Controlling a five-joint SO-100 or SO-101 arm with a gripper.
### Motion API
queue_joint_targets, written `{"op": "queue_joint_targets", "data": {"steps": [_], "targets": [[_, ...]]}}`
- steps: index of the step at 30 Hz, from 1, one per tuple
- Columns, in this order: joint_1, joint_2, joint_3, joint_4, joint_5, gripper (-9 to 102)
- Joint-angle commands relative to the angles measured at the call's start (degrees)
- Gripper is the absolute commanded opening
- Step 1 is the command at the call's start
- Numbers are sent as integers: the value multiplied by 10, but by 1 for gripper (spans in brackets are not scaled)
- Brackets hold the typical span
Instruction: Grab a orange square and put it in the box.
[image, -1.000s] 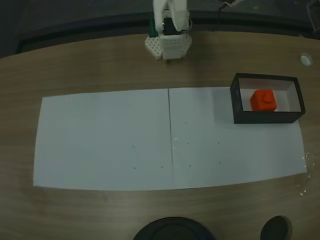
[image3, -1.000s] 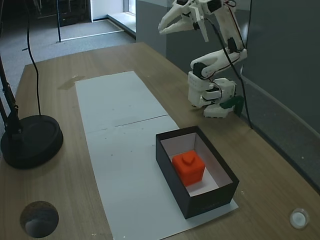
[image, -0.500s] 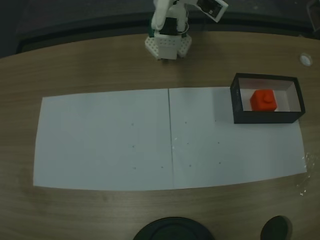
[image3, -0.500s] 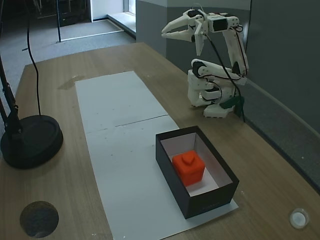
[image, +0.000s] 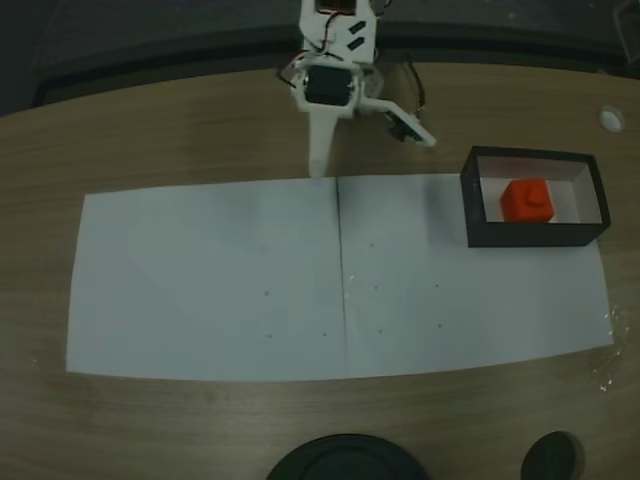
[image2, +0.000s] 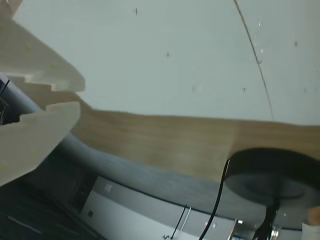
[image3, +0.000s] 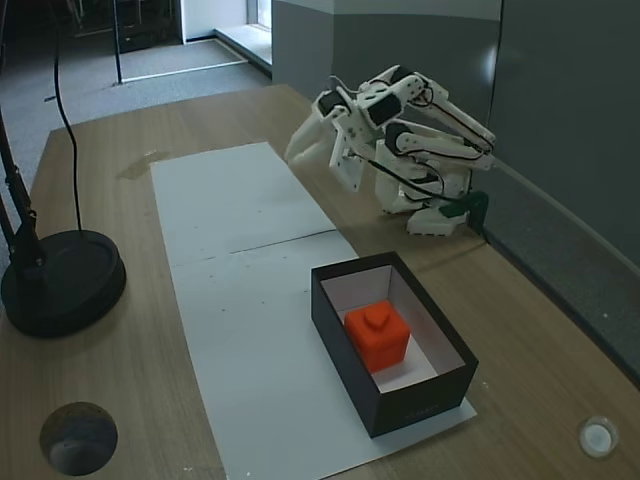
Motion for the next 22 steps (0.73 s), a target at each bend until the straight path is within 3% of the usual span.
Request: {"op": "queue_joint_targets", "data": {"steps": [1,6,13,22], "targets": [[-4,11,34,-12,31,0],[-11,11,77,-1,39,0],[-84,11,45,121,39,0],[-86,11,44,121,58,0]]}}
